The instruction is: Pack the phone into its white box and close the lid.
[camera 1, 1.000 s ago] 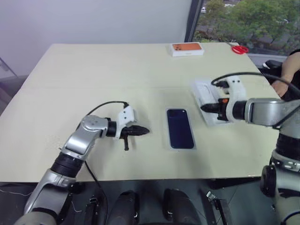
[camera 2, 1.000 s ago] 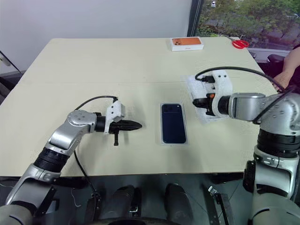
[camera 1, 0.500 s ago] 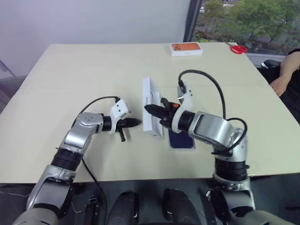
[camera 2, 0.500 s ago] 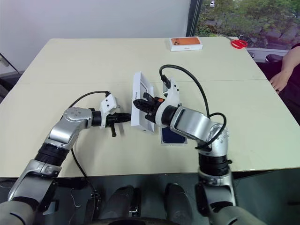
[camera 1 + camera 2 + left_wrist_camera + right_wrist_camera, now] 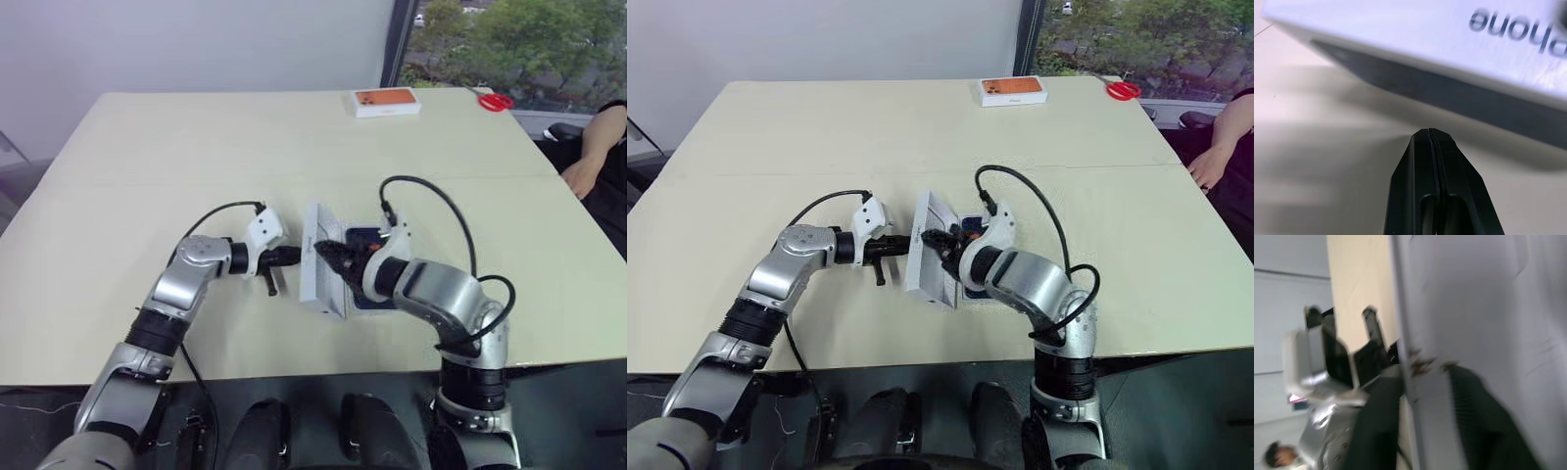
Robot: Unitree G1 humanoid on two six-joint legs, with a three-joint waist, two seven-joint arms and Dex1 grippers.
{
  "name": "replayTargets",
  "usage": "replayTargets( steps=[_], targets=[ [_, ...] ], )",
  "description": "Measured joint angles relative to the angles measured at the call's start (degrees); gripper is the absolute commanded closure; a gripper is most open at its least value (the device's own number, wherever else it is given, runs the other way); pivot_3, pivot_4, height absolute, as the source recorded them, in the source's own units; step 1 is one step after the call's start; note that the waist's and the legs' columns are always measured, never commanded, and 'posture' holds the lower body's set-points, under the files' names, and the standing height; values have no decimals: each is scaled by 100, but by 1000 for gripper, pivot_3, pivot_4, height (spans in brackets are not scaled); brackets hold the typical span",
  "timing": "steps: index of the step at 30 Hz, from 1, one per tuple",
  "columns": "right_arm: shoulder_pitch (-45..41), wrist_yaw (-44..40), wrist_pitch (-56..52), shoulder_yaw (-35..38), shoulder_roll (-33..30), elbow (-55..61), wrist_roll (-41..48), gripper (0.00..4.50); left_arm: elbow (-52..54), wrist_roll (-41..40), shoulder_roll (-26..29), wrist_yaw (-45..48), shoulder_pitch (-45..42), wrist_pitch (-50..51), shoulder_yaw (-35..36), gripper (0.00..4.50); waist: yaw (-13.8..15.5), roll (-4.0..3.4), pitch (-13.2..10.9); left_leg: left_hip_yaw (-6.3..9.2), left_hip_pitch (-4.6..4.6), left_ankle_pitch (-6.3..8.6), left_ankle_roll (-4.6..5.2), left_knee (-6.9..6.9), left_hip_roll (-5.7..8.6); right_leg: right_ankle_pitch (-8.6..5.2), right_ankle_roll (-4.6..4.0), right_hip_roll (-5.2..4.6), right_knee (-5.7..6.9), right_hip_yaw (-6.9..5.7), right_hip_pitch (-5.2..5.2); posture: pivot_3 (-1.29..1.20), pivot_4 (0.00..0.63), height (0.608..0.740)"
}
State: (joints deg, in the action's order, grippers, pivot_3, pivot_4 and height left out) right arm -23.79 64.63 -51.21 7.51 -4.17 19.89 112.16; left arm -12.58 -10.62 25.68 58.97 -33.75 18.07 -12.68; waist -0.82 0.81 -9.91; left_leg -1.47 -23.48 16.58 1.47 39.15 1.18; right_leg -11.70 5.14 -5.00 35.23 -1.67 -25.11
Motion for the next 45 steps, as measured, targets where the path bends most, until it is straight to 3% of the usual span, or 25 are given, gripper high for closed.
replayTargets(
  steps=[1, 7, 9, 13, 18, 23, 26, 31, 39, 45],
  targets=[
    [-88, -80, -53, 61, -131, -4, 0, 791, 27, -7, 0, 23, 1, 32, 1, 4500, 0, 0, 0, 0, 0, 0, 0, 0, -1, 0, 0, 1, 0, 0, 0, 0, 150, 740],
    [-632, -826, -550, 312, -1522, -320, 0, 791, 390, -142, -144, 99, 19, 260, 1, 4500, 16, 1, 1, 0, 0, 2, 4, 0, 0, -1, 0, -1, -6, 0, 5, 0, 150, 740],
    [-654, -1295, -872, 245, -2465, -615, 5, 791, 560, -162, -404, 61, 20, 364, -81, 4500, 35, -17, -10, -4, -2, 4, 8, 2, 1, -1, 0, -2, -6, 1, 6, 0, 150, 740],
    [-736, -1803, -996, 215, -3463, -815, 5, 791, 667, -183, -736, -57, -6, 555, -263, 4500, 32, -16, -10, -7, -1, 5, 10, 4, 2, -1, 0, -2, -11, 2, 9, 0, 150, 740],
    [-732, -2283, -997, 89, -4049, -915, -105, 791, 672, -184, -919, -195, -56, 684, -356, 4500, 19, -16, -10, -6, 3, 6, 12, 2, -5, 0, 1, 7, -7, 2, 8, 0, 150, 740],
    [-714, -2996, -1190, -129, -4578, -849, -926, 791, 703, -383, -897, -311, -96, 945, -133, 4500, 31, -15, -10, -6, 2, 6, 12, 3, -4, -1, 1, 8, -8, 1, 9, 0, 150, 740],
    [-676, -3750, -1381, -404, -4999, -512, -2029, 1655, 887, -507, -401, -332, -179, 1218, 211, 4500, 16, -16, -10, -6, 2, 8, 14, 2, -7, -1, 0, 22, -8, 2, 5, 0, 150, 740],
    [-584, -4871, -1493, -865, -5234, -23, -3440, 4421, 1144, -389, 450, -63, 76, 1258, 187, 4500, 29, -17, -10, -5, 2, 8, 15, 2, -8, -2, -1, 22, -11, 1, 4, 0, 150, 740],
    [-581, -6246, -1516, -1577, -5382, 497, -5269, 4421, 1491, -129, 724, 280, 247, 1396, -571, 4500, 161, -15, -11, -7, -2, 8, 14, 5, 0, -15, -25, -3, -19, 2, 5, 0, 150, 740],
    [-572, -6853, -1622, -1672, -5202, 712, -5934, 4421, 1362, 210, 316, 42, 66, 1540, -1049, 4500, 157, -14, -11, -7, -3, 8, 14, 7, 1, -14, -22, -3, -18, 2, 5, 0, 150, 740]
  ],
)
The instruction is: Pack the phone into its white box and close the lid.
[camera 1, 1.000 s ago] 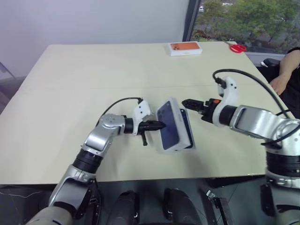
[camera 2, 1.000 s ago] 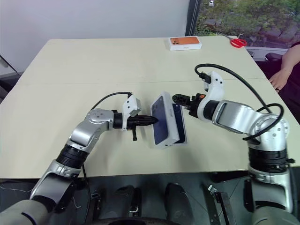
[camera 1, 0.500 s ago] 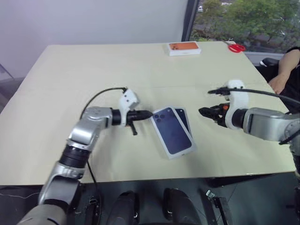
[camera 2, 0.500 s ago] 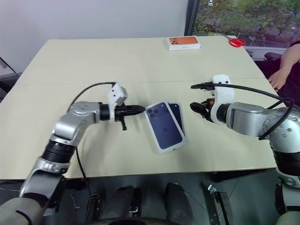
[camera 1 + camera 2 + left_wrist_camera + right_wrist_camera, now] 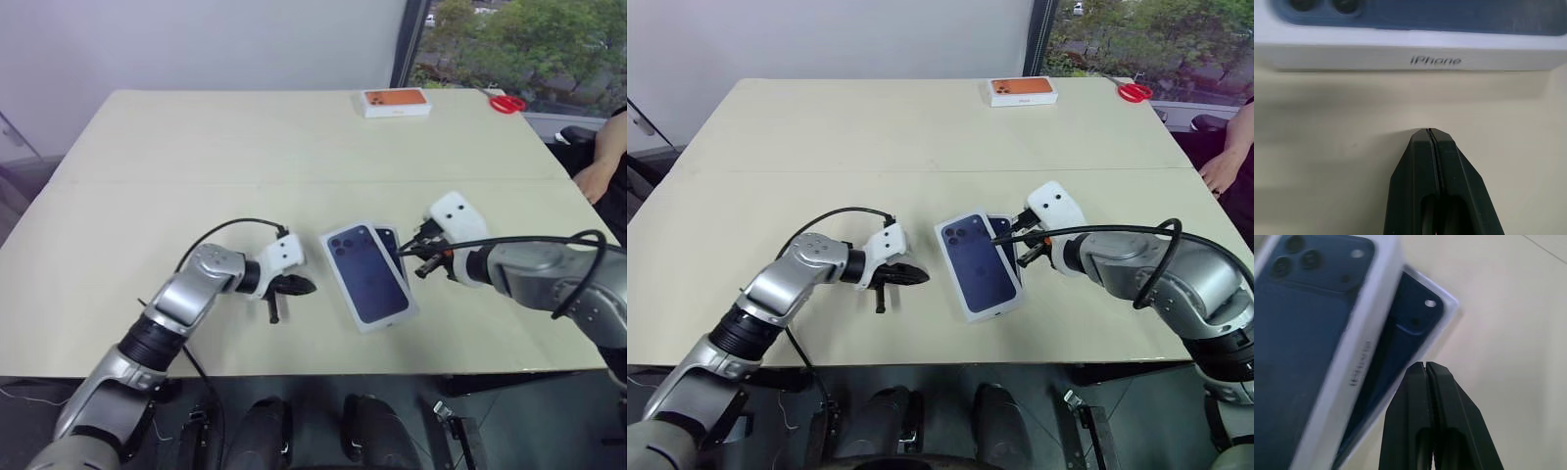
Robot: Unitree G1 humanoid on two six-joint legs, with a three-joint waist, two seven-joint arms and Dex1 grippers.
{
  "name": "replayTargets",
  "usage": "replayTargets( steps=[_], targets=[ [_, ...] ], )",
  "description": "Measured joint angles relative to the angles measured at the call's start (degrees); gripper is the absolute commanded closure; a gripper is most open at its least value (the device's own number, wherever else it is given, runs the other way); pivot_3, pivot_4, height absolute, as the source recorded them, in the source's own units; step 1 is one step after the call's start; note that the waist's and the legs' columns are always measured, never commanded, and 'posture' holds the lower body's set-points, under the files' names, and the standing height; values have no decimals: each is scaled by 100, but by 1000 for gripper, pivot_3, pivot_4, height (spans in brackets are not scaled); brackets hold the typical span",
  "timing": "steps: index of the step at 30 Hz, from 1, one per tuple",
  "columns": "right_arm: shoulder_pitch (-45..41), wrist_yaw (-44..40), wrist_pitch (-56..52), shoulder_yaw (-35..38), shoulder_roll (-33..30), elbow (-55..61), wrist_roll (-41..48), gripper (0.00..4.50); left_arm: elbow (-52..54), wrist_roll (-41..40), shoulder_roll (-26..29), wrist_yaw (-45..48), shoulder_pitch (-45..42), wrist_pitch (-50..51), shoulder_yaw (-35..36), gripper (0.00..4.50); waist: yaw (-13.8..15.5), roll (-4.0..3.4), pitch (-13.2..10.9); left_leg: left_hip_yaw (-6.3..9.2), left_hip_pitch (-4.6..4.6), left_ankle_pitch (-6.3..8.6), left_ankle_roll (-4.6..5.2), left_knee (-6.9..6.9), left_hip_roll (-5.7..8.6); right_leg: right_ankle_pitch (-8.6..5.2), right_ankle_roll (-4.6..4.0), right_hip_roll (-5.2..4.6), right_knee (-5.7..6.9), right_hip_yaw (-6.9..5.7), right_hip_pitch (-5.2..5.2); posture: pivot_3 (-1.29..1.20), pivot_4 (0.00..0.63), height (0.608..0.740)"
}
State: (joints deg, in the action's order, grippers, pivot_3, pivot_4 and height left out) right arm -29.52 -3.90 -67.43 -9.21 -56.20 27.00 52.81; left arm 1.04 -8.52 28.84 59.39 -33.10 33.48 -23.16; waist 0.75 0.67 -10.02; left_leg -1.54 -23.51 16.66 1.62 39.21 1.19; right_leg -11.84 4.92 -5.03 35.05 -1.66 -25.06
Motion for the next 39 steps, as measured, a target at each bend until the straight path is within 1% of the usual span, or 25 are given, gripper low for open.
replayTargets(
  steps=[4, 9, 19, 27, 31, 39],
  targets=[
    [8, -231, -126, -67, 205, 105, -288, 4421, -6, 11, -394, -197, -110, 99, -61, 4500, 0, 0, 0, 1, 0, 0, 0, 0, 0, 10, 18, 1, 2, -1, 0, 0, 150, 740],
    [18, -437, -307, -112, 429, 174, -657, 4421, -175, 14, -680, -524, -159, 200, -3, 4500, -2, 0, 0, 1, 1, 0, 0, 0, 0, 11, 20, 3, 4, -4, -1, 0, 150, 740],
    [19, -692, -577, -76, 729, 194, -1215, 4421, -552, 27, -956, -959, -286, 117, 320, 4500, 0, 0, 0, 0, 1, 0, 0, 1, 2, 12, 21, 4, 5, -6, -1, 0, 150, 740],
    [73, -937, -727, 44, 800, 195, -1526, 4421, -728, 21, -1262, -1115, -374, 95, 607, 4500, 2, 0, 0, 0, 1, 0, 0, 1, 3, 12, 21, 8, 6, -7, 0, 0, 150, 740],
    [137, -990, -767, 145, 821, 195, -1689, 4421, -837, 22, -1427, -1142, -390, 85, 611, 4500, 1, 0, 0, 0, 1, 0, 0, 2, 5, 12, 22, 7, 6, -7, 0, 0, 150, 740],
    [191, -1097, -858, 284, 878, 195, -1951, 4421, -1047, 34, -1571, -1159, -547, -62, 605, 4500, 0, 0, 0, 0, 2, 0, 0, 2, 5, 13, 22, 9, 8, -7, 0, 0, 150, 740]
  ],
)
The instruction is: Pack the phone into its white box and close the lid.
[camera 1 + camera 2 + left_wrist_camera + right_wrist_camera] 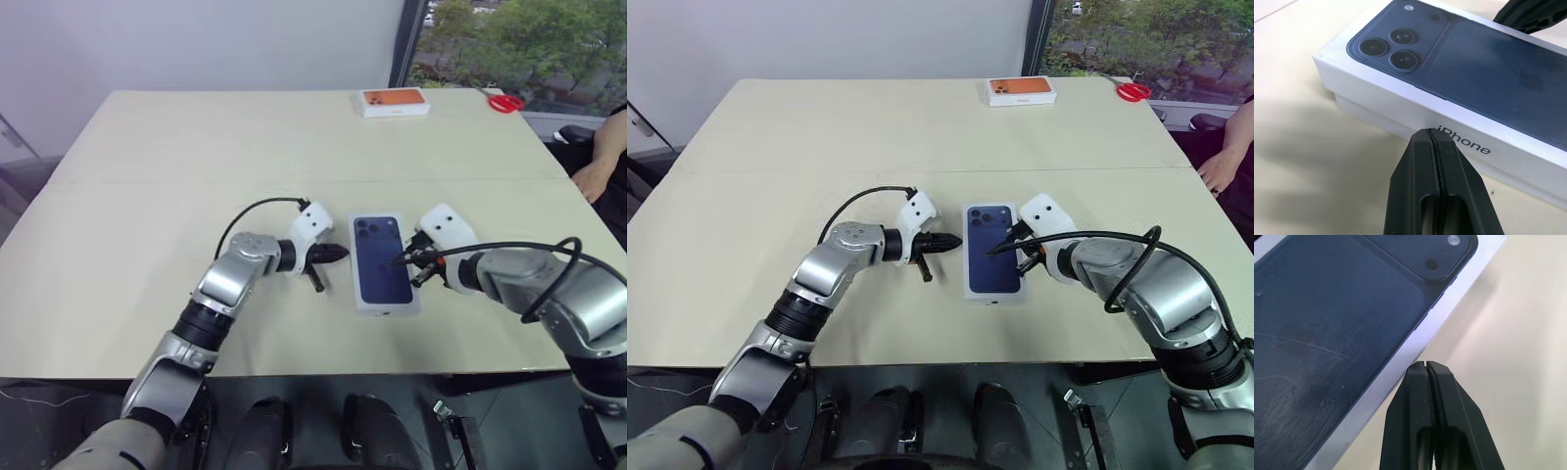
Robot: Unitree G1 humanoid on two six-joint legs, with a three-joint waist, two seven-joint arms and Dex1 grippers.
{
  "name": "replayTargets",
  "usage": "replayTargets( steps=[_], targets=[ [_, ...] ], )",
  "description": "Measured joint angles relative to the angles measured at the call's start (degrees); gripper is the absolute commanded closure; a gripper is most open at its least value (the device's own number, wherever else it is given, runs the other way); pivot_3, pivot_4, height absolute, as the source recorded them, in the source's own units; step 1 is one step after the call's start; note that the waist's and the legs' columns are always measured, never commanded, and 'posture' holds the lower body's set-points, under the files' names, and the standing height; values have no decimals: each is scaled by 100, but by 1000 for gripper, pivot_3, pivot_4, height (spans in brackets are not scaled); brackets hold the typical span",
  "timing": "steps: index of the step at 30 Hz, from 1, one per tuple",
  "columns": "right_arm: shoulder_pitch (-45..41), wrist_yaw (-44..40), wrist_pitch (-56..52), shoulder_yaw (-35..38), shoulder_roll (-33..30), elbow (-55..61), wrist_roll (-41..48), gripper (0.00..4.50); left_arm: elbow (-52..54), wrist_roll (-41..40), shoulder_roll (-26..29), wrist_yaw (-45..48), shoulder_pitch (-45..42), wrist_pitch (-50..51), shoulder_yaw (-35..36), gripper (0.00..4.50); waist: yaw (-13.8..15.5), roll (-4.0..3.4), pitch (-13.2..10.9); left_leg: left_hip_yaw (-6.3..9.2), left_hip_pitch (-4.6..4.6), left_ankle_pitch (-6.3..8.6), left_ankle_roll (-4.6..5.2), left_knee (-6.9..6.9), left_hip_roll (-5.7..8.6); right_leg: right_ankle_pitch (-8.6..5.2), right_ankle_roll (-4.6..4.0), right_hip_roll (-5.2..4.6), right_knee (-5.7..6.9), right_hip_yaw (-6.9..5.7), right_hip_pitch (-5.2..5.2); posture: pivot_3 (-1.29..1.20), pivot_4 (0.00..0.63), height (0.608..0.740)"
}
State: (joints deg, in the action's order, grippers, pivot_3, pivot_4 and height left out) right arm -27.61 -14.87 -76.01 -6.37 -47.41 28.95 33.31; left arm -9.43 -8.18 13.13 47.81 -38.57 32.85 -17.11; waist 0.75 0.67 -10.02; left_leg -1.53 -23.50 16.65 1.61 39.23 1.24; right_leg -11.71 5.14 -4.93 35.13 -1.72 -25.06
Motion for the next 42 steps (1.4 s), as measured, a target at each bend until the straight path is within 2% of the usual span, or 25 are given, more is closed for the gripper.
replayTargets(
  steps=[42],
  targets=[
    [167, -396, 152, 37, 597, -334, -1059, 4421, -60, 19, 27, 53, 4, -61, -10, 4500, -2, 0, 0, 0, 1, 0, 0, 1, 2, 1, 1, 3, 4, 0, 0, 0, 150, 740]
  ],
)
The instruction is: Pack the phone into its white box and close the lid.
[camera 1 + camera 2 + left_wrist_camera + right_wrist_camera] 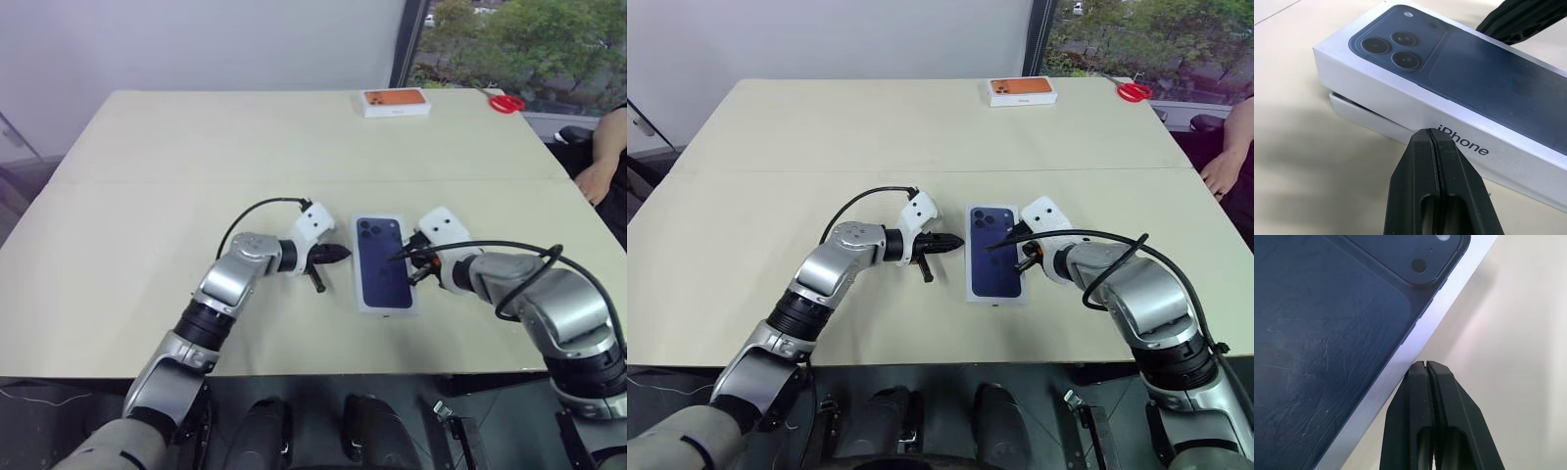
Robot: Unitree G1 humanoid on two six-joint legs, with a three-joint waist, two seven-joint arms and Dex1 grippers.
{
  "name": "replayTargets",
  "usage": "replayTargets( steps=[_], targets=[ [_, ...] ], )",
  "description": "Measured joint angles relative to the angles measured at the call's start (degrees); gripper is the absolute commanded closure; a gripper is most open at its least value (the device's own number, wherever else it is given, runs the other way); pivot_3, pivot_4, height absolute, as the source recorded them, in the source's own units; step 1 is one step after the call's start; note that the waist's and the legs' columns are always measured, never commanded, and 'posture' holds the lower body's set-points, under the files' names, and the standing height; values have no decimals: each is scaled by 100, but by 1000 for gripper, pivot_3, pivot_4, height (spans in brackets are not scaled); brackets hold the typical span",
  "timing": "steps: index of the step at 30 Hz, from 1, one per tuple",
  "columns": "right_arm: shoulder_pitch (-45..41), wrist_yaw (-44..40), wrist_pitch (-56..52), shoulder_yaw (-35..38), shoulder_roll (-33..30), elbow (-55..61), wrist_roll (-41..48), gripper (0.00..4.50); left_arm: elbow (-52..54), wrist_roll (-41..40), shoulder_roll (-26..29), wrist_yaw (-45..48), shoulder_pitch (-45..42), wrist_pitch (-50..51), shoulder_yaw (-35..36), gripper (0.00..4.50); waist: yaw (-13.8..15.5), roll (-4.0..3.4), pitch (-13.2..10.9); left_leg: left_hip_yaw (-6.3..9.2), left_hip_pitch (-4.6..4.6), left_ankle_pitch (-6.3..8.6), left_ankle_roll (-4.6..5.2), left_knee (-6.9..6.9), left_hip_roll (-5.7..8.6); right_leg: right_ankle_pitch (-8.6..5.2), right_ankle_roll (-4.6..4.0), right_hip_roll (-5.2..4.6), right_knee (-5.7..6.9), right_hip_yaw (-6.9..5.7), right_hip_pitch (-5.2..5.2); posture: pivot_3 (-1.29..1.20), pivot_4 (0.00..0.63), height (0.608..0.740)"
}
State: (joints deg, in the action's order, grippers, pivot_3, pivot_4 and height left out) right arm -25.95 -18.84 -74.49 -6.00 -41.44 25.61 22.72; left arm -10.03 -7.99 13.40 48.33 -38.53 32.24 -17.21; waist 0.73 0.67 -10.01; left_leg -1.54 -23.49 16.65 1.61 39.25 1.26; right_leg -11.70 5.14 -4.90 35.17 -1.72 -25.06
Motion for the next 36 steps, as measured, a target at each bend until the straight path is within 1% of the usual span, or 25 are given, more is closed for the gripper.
replayTargets(
  steps=[9, 11, 15, 19, 23, 28, 32, 36],
  targets=[
    [-1, -68, 73, 47, -18, 3, -130, 4421, -62, -32, -4, -83, 1, 67, 35, 4500, -1, 0, 0, 0, 0, 0, 0, 0, 1, 0, 0, 0, 1, 0, 0, 0, 150, 740],
    [2, -135, 113, 109, -118, 36, -129, 4421, -62, -150, 2, -106, 0, 139, 176, 4500, -1, 0, 0, 0, 1, 0, 0, 0, 1, 0, 0, 0, 1, 0, 0, 0, 150, 740],
    [83, -373, 202, 504, -419, 306, -89, 4421, -71, -321, 92, -150, -91, 249, 552, 4500, 2, 0, 0, 1, 2, 0, 0, 0, 0, 0, 0, 0, 1, -1, 2, 0, 150, 740],
    [394, -842, 237, 883, -411, 876, 346, 4421, -251, -308, -26, -255, -526, 186, 611, 4500, 20, 2, 1, 7, 4, 0, 0, 2, 2, 0, 1, 2, -2, -5, 11, 0, 150, 740],
    [747, -1081, 230, 905, -391, 1327, 662, 4421, -687, -104, -282, -361, -797, -48, 387, 4500, 9, 2, 1, 6, 11, 0, 0, 2, 4, 0, 2, 1, -2, -4, 18, 0, 150, 740],
    [1158, -935, -56, 750, -179, 1592, 817, 4421, -1558, 394, -564, -547, -1125, -174, -114, 4500, 7, 5, 3, 8, 12, 0, 0, 2, 3, 0, 2, 2, -1, -5, 18, 0, 150, 740],
    [1253, -753, -270, 696, -90, 1652, 835, 4421, -1781, 499, -664, -618, -1286, -147, -161, 4500, 14, 13, 11, 9, 21, 0, 0, 3, 4, -1, 1, -1, -2, -5, 29, 0, 150, 740],
    [1352, -557, -323, 685, 18, 1684, 816, 4421, -1785, 538, -669, -607, -1285, -144, -222, 4500, 13, 26, 26, 12, 25, 1, 0, 2, 3, -1, 2, -2, -4, -6, 33, 0, 150, 740]
  ],
)
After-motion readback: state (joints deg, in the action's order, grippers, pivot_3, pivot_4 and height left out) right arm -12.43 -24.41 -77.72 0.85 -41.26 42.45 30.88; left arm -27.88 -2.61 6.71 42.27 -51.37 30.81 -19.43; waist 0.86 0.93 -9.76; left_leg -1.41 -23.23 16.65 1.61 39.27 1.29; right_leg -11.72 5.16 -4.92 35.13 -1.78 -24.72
